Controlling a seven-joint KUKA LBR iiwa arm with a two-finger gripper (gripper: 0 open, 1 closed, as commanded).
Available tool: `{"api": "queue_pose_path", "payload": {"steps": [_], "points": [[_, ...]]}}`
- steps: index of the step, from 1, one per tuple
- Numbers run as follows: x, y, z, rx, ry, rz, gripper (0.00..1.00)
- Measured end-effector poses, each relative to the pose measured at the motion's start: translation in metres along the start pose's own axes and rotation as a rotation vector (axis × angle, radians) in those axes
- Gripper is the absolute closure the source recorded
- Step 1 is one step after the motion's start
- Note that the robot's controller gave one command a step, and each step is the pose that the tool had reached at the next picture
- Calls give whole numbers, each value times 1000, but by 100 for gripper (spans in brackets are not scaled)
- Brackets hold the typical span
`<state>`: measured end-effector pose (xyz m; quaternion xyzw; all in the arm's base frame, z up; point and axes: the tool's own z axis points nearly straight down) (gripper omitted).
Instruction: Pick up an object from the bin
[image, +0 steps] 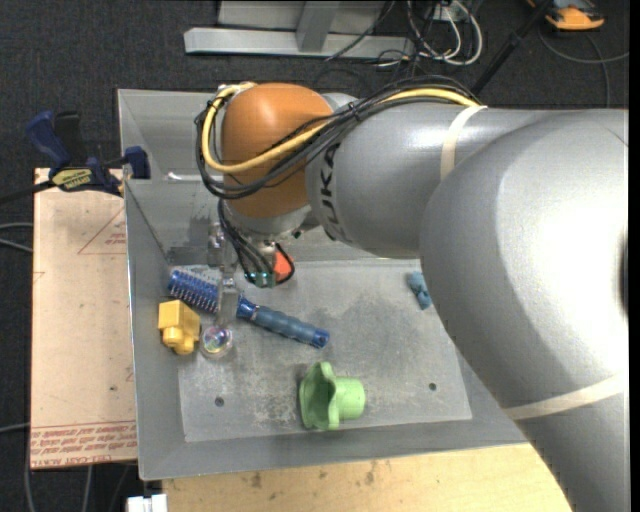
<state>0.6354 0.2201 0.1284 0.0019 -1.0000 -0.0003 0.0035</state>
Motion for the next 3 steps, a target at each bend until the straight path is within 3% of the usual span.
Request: {"api": "queue_pose_path", "payload": {"steps": [1,2,3], "points": [[-9,6,62,-1,-5,33,0],[-10,6,59,-1,-7,36,100],[17,-8,-161,-4,-16,46,100]]}}
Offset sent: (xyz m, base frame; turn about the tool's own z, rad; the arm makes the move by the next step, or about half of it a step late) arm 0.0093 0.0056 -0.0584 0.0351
